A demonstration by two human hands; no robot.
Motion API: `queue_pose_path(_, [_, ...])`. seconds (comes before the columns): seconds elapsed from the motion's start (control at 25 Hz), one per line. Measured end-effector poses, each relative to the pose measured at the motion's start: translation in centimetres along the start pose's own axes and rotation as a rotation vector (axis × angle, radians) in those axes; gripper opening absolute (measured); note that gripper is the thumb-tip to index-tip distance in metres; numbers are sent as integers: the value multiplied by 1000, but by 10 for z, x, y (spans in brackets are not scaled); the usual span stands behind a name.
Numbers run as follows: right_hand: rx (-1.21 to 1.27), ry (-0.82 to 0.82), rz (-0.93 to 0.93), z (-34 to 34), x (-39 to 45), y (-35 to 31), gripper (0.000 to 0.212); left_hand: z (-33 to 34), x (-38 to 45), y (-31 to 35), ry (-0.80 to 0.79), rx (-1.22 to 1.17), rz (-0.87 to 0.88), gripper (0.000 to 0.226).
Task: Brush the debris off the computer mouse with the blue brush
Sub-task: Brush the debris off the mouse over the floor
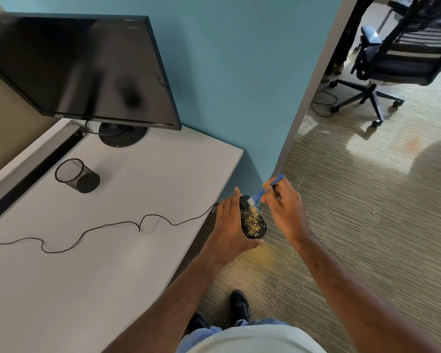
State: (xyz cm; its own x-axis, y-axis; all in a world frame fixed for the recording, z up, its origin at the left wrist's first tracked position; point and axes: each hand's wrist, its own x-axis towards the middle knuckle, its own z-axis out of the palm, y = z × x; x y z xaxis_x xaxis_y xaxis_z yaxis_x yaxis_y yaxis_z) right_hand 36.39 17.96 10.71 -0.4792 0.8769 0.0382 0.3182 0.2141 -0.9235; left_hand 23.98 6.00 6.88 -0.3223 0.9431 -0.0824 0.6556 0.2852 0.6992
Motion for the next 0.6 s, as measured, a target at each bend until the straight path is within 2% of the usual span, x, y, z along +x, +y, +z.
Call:
queue_pose_path(0.32, [42, 74, 53, -7, 1, 7, 16, -3, -4, 3, -45, -48, -35, 142])
queue_pose_path(0.6, [48, 44, 56, -4, -6, 11, 15, -3, -5, 5, -35, -32, -35, 143])
